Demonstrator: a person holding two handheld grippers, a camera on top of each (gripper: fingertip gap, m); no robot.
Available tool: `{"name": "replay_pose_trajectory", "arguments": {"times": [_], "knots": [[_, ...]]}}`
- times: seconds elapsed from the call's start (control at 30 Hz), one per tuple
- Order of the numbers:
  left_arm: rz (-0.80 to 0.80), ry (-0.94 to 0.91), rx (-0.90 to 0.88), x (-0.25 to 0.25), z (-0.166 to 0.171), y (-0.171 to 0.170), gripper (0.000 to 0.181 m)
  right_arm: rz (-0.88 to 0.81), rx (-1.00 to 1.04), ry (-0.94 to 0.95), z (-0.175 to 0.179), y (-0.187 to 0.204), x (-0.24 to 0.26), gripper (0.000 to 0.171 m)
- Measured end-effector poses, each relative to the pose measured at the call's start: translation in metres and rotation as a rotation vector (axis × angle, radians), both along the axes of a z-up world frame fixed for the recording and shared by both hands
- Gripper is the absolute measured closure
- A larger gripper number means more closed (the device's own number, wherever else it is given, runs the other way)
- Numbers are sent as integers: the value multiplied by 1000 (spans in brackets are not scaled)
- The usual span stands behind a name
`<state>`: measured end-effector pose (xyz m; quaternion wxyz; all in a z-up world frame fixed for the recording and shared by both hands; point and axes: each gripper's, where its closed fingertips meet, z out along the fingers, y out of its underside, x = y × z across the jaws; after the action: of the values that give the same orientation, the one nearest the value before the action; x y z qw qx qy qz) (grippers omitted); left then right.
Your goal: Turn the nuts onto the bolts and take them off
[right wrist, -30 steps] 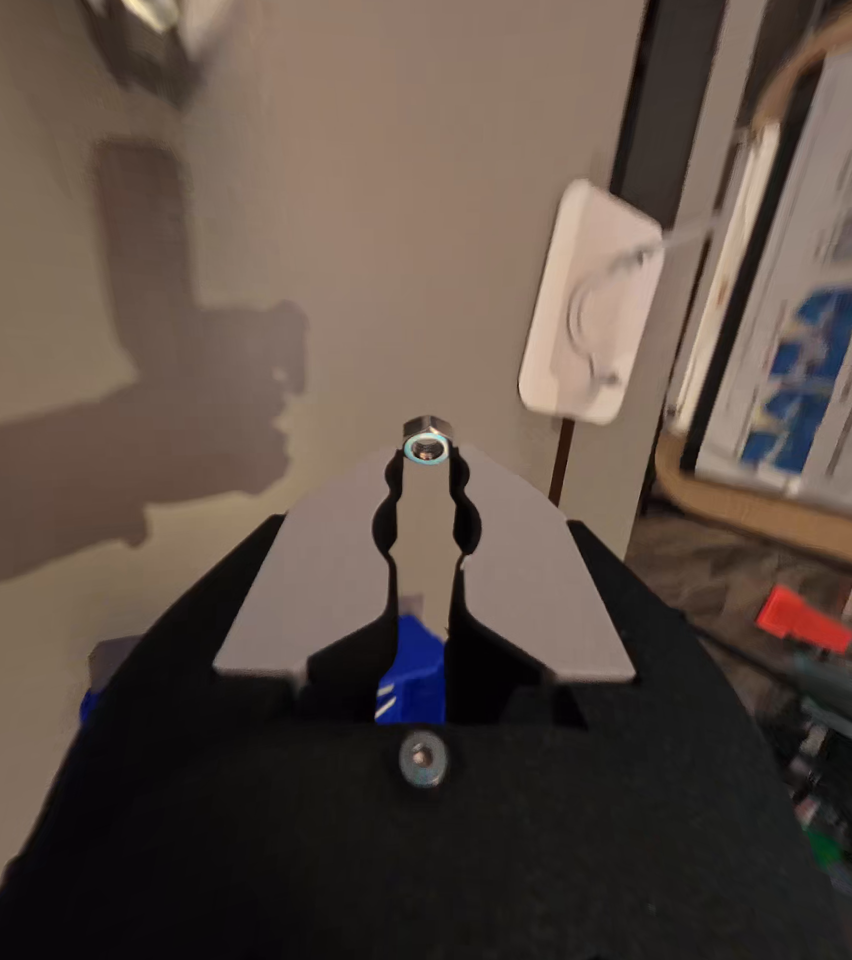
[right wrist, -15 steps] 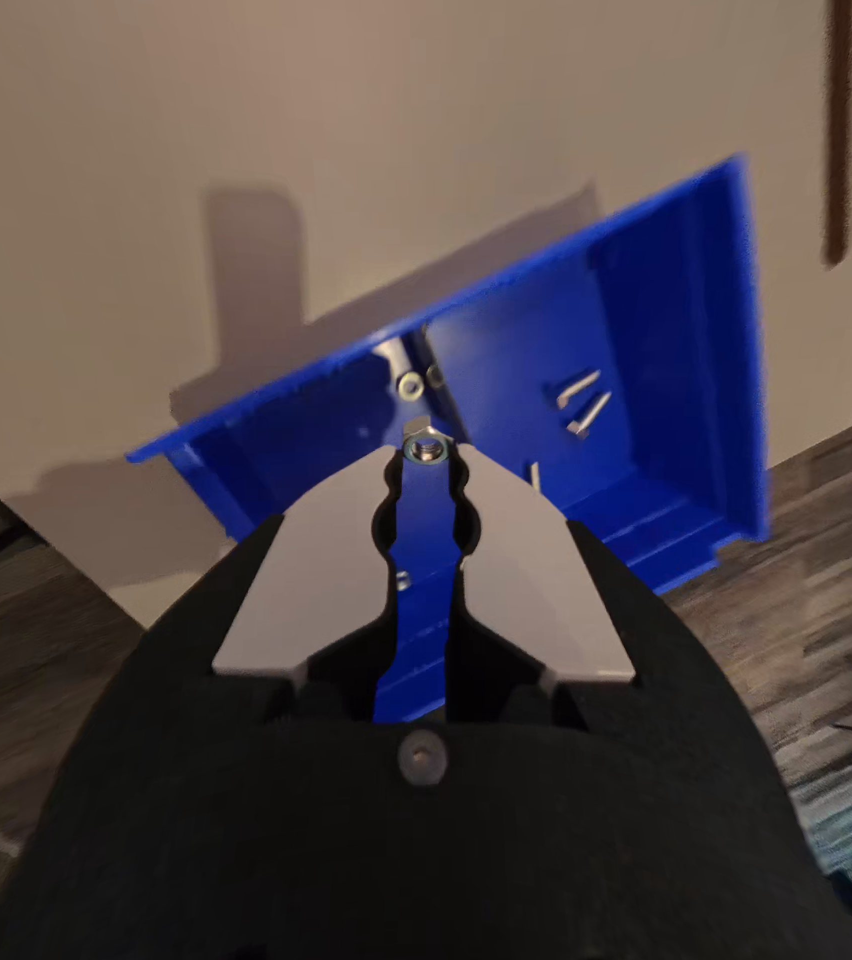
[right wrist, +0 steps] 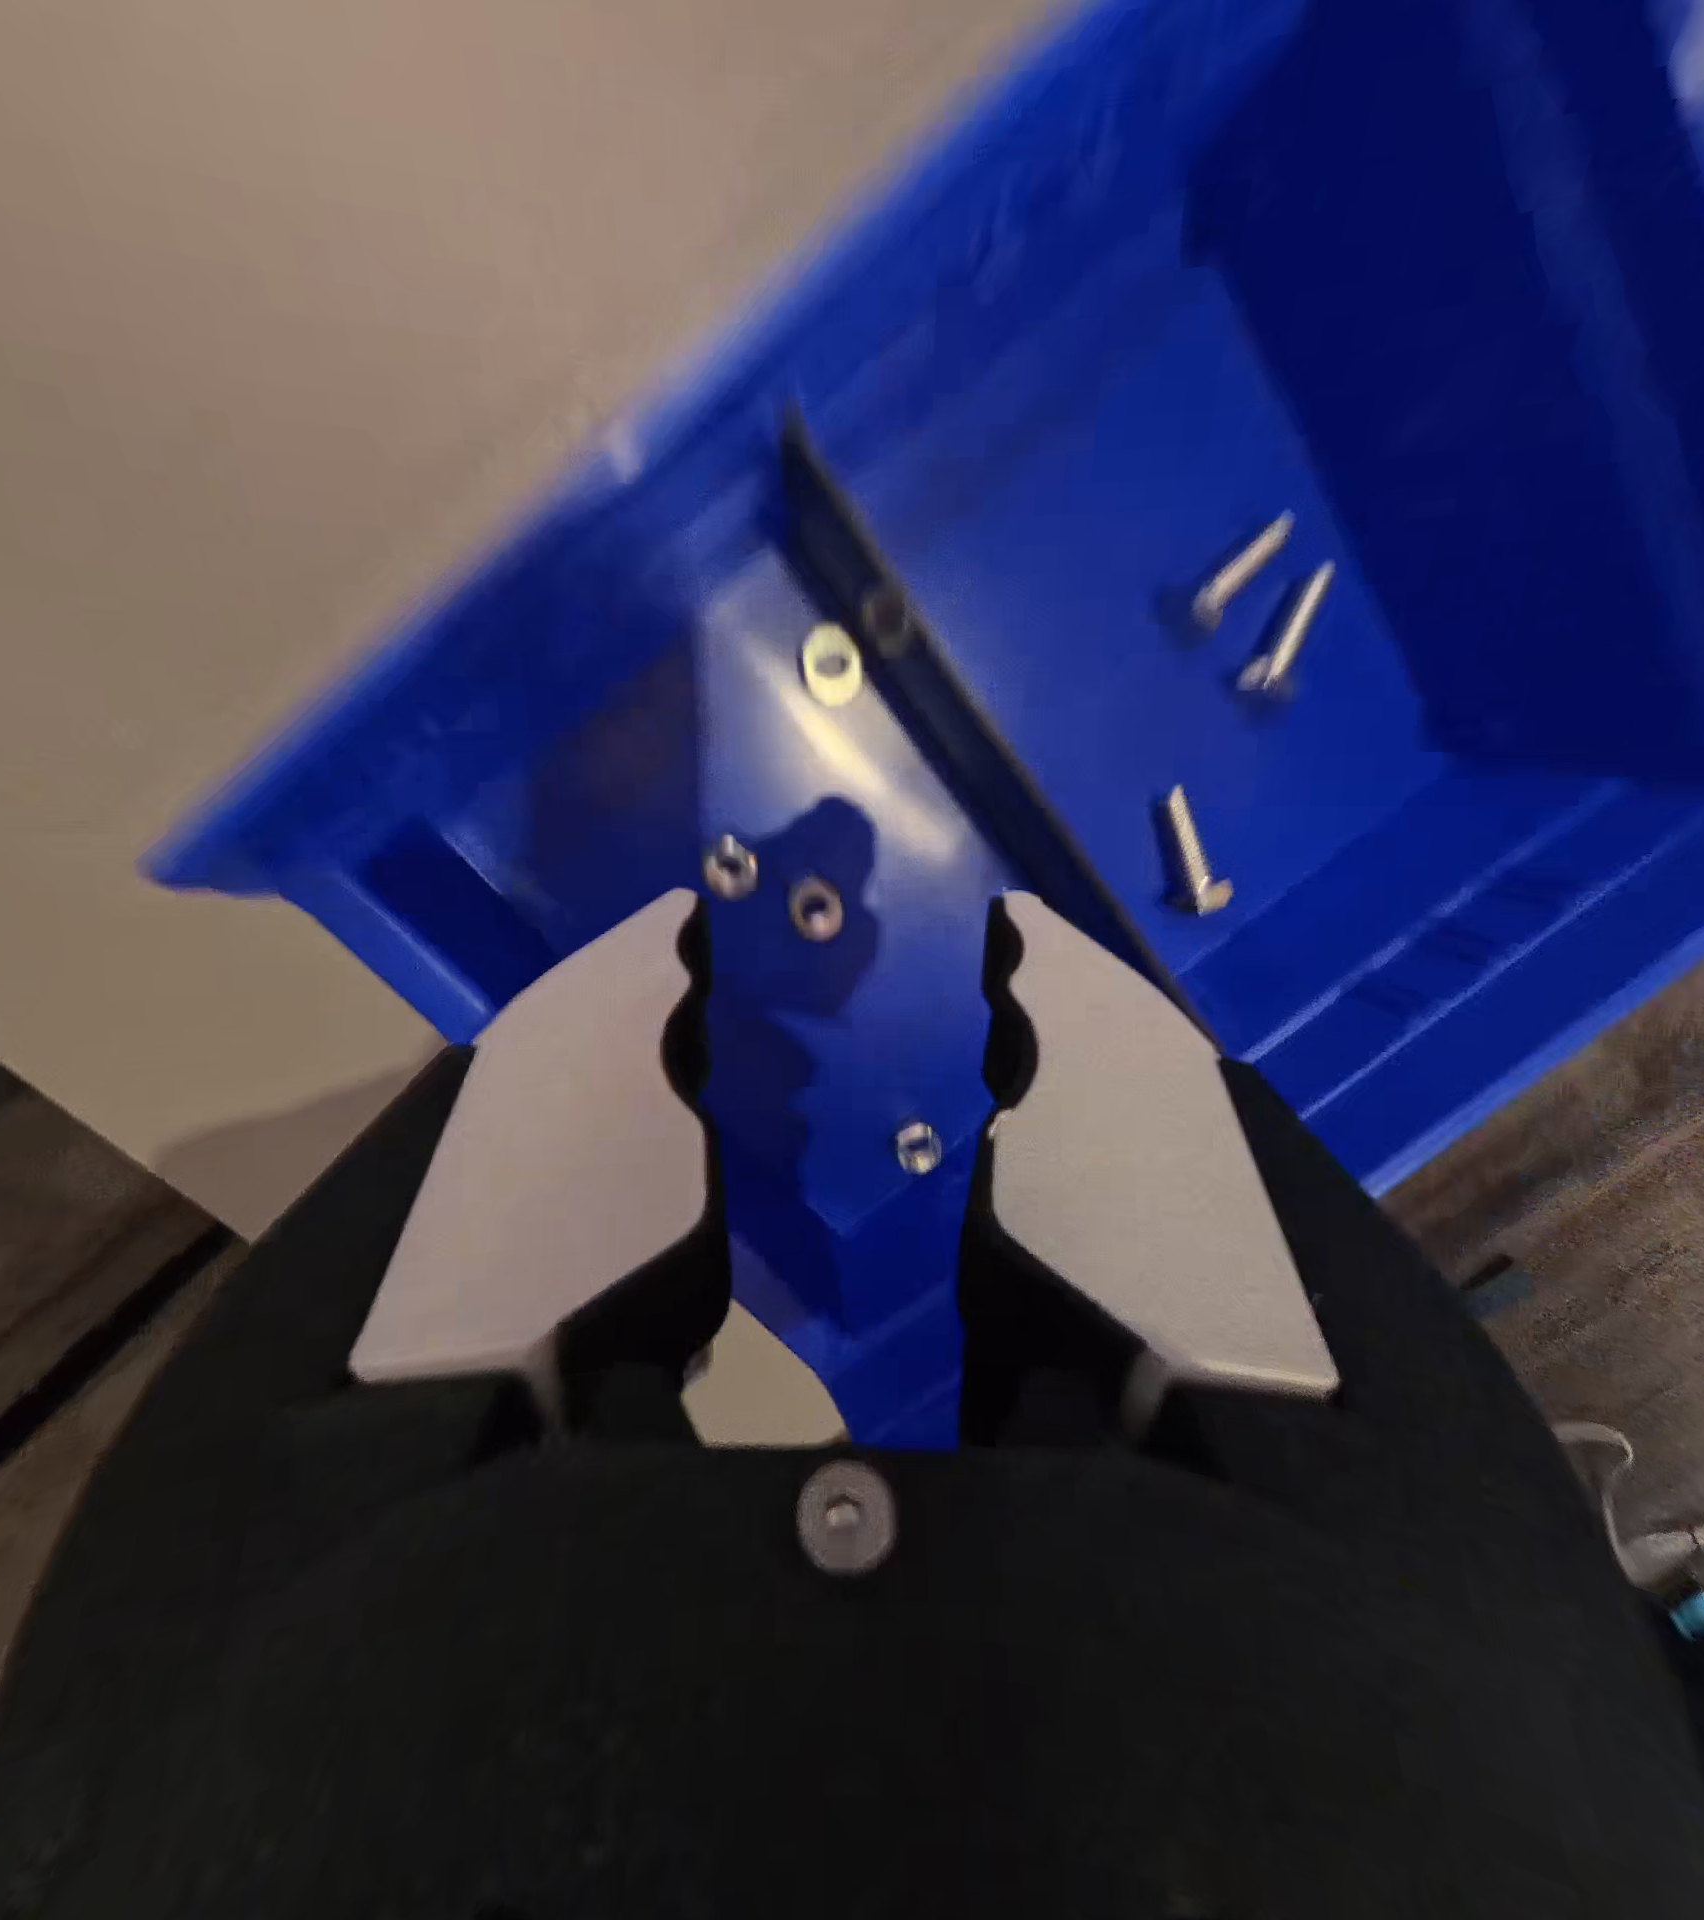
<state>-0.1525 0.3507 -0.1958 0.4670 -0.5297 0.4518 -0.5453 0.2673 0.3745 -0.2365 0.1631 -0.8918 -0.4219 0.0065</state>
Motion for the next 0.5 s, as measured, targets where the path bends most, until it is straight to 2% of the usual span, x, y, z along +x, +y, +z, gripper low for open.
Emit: {"name": "replay_pose_trajectory", "arguments": {"times": [0.03, 0.13, 0.2, 0.37, 0.5], "knots": [[5, 1, 2, 0, 0, 1, 162, 7, 49, 59, 23, 6, -21, 125], [10, -7, 3, -1, 2, 1, 162, 84, 178, 281, 79, 17, -114, 136], [14, -7, 3, -1, 2, 2, 162, 200, 207, 443, 95, 13, -193, 137], [14, -8, 6, 0, 1, 1, 162, 429, 215, 754, 90, -7, -354, 142], [18, -11, 5, -2, 2, 2, 162, 550, 213, 784, 74, -17, -411, 146]]}}
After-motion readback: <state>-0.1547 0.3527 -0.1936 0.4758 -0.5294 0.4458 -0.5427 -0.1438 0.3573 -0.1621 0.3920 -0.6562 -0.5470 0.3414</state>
